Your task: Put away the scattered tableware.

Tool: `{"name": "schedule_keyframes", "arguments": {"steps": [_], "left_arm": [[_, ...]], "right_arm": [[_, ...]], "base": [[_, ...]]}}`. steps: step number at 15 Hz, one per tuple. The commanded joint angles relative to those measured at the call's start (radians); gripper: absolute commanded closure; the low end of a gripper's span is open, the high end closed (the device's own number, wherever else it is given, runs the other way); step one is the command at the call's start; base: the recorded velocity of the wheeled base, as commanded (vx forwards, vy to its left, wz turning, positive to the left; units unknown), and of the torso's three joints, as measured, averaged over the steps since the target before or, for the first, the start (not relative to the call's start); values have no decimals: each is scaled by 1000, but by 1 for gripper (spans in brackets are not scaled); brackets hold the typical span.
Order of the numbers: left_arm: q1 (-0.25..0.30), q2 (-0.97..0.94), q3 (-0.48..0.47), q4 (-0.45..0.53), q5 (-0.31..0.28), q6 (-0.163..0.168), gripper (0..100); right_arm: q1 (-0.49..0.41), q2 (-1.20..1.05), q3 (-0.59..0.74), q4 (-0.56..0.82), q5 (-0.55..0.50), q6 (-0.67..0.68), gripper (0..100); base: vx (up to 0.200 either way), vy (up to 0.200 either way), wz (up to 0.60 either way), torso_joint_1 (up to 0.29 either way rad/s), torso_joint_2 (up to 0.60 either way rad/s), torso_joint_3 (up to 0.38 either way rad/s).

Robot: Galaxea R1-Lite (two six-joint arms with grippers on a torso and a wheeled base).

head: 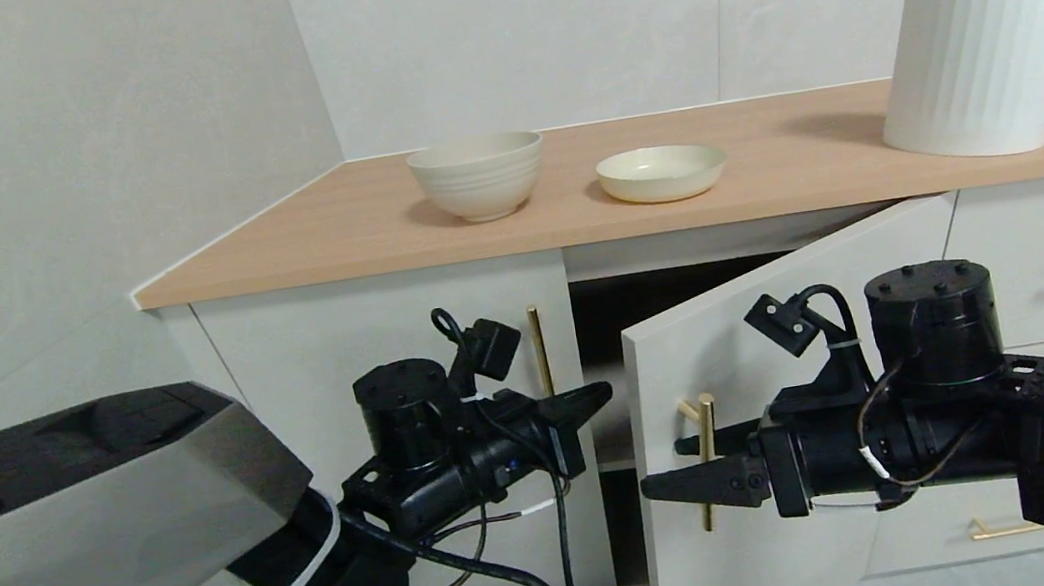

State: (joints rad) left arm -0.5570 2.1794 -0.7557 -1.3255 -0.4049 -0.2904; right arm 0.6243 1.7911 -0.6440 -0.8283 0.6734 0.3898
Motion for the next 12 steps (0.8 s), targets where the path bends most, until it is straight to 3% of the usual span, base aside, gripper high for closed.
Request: {"name": "schedule_keyframes", "arguments": {"steps": [1, 5, 12], "left_arm": [[-29, 34, -25, -1, 9, -1, 100], [-58, 37, -37, -3, -5, -1, 100], [-96, 51, -71, -1, -41, -1, 100]], "right_arm": [[0, 1, 7, 0, -5, -8, 0], [-11, 1, 52, 0, -11, -34, 0], [-169, -29, 96, -14, -9, -52, 0]], "base": [[0, 0, 0, 0, 0, 0], [0, 0, 0, 0, 0, 0], [0, 0, 0, 0, 0, 0]]}}
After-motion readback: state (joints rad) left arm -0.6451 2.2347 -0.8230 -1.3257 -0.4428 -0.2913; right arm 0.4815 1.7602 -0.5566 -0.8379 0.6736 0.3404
